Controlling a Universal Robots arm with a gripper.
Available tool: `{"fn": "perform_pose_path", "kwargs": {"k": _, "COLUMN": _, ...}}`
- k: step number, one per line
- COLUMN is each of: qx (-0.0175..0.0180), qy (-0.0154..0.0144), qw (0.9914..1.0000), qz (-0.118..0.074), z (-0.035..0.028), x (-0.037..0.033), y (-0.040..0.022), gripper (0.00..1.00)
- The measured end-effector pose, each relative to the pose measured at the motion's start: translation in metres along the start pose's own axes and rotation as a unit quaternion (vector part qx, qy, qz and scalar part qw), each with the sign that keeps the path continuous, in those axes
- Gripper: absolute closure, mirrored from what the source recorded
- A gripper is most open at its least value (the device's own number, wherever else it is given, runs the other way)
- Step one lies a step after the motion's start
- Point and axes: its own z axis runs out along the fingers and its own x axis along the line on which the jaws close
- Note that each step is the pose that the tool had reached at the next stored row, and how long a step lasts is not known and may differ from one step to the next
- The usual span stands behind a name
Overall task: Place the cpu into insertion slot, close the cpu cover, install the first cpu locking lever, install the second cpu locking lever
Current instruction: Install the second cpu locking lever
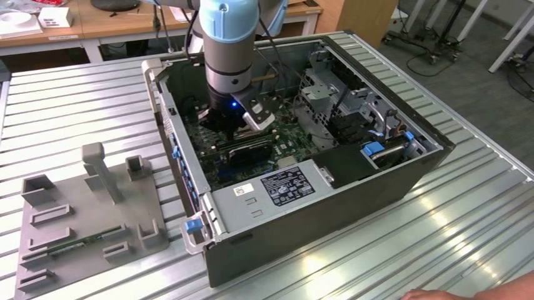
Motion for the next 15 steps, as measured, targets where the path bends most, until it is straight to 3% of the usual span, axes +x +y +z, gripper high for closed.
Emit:
{"fn": "perform_pose_path", "kwargs": {"k": 6, "qx": -0.0038, "qy": 0.0003, "qw": 0.99999, "qz": 0.0, "z": 0.0013, "x": 0.0003, "y": -0.0008, "gripper": 0.89}}
{"fn": "perform_pose_path", "kwargs": {"k": 15, "qx": -0.004, "qy": 0.0004, "qw": 0.99999, "qz": 0.0, "z": 0.003, "x": 0.0019, "y": -0.0024, "gripper": 0.89}}
